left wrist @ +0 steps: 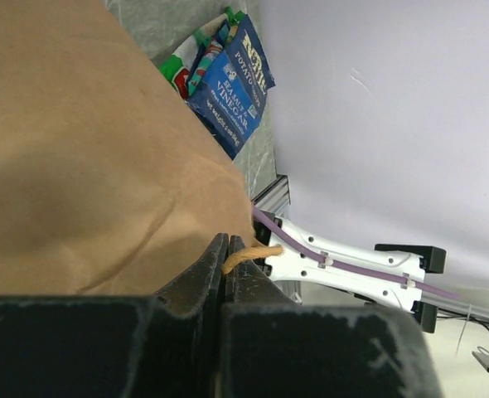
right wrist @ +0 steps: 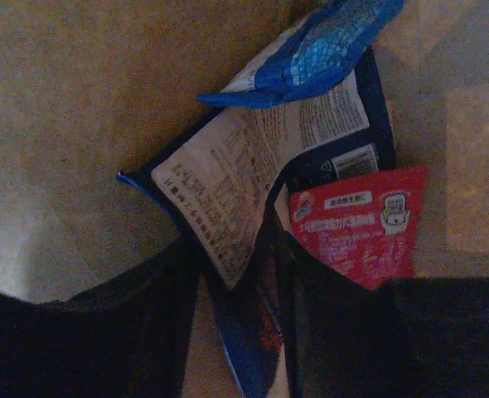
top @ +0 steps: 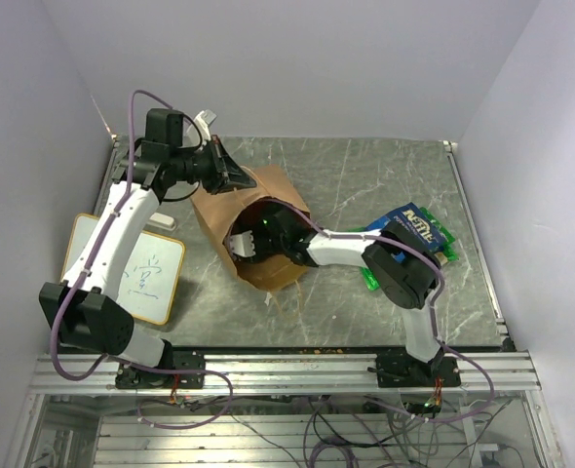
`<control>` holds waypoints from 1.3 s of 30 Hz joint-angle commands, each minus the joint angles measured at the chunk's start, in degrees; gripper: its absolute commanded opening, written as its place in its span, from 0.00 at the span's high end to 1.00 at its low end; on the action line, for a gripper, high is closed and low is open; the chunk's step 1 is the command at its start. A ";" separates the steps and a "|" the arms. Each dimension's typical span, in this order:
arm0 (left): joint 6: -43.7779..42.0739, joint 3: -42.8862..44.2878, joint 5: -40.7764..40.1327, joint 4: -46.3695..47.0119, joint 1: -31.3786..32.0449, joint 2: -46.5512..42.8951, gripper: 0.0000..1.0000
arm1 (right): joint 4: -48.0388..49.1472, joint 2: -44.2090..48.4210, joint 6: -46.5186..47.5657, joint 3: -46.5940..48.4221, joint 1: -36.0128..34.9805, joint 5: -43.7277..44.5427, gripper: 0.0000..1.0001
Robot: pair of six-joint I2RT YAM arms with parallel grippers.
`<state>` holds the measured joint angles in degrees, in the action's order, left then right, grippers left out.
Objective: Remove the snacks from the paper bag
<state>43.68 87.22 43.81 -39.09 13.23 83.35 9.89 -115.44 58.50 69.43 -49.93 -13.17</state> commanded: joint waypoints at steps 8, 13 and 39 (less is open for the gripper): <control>0.12 1.25 0.57 2.38 -0.76 0.16 0.93 | 2.88 5.61 -1.62 -1.89 1.93 -1.62 0.99; 0.93 0.18 -0.12 2.97 -2.69 -0.72 0.93 | 3.35 11.13 -4.74 -5.03 1.98 -3.96 1.00; -2.16 3.65 -1.32 -1.17 -3.89 2.69 0.93 | -42.90 40.03 -9.36 0.97 6.06 -35.04 1.00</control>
<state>43.00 87.88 43.22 -39.46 9.41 84.51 -17.06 -78.06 47.86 64.25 -45.08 -39.27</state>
